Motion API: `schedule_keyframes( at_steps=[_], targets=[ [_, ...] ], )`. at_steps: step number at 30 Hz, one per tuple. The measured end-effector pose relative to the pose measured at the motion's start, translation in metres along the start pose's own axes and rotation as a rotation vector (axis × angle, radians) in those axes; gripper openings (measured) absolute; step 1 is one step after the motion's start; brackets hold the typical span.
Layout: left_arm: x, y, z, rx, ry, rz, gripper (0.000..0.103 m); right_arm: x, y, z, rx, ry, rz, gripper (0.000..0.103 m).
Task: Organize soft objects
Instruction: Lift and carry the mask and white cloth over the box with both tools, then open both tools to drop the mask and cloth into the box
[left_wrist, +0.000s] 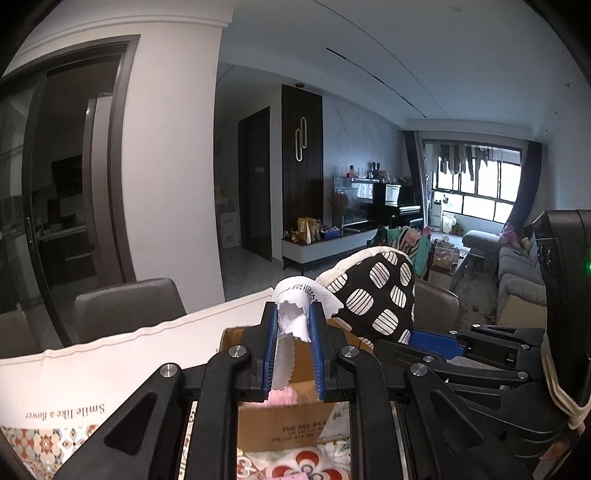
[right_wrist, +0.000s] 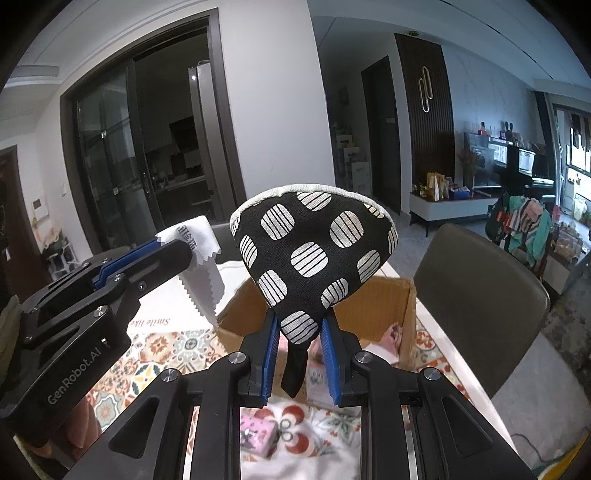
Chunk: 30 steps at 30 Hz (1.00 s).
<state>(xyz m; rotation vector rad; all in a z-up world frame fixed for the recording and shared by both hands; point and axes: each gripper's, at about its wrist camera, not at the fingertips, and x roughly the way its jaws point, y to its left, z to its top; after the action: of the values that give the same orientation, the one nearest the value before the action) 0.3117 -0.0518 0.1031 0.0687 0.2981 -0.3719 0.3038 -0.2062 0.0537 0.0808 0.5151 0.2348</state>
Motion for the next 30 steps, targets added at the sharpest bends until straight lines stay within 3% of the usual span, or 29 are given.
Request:
schedule_keyframes(
  at_steps=[13, 30],
  targets=[
    [0.054, 0.006, 0.005, 0.011, 0.009, -0.015, 0.018, 0.039, -0.017, 0.015, 0.009, 0.036, -0.003, 0.024],
    [0.121, 0.011, -0.046, 0.007, 0.195, -0.036, 0.019, 0.112, -0.042, -0.011, 0.058, 0.230, -0.039, 0.024]
  ],
)
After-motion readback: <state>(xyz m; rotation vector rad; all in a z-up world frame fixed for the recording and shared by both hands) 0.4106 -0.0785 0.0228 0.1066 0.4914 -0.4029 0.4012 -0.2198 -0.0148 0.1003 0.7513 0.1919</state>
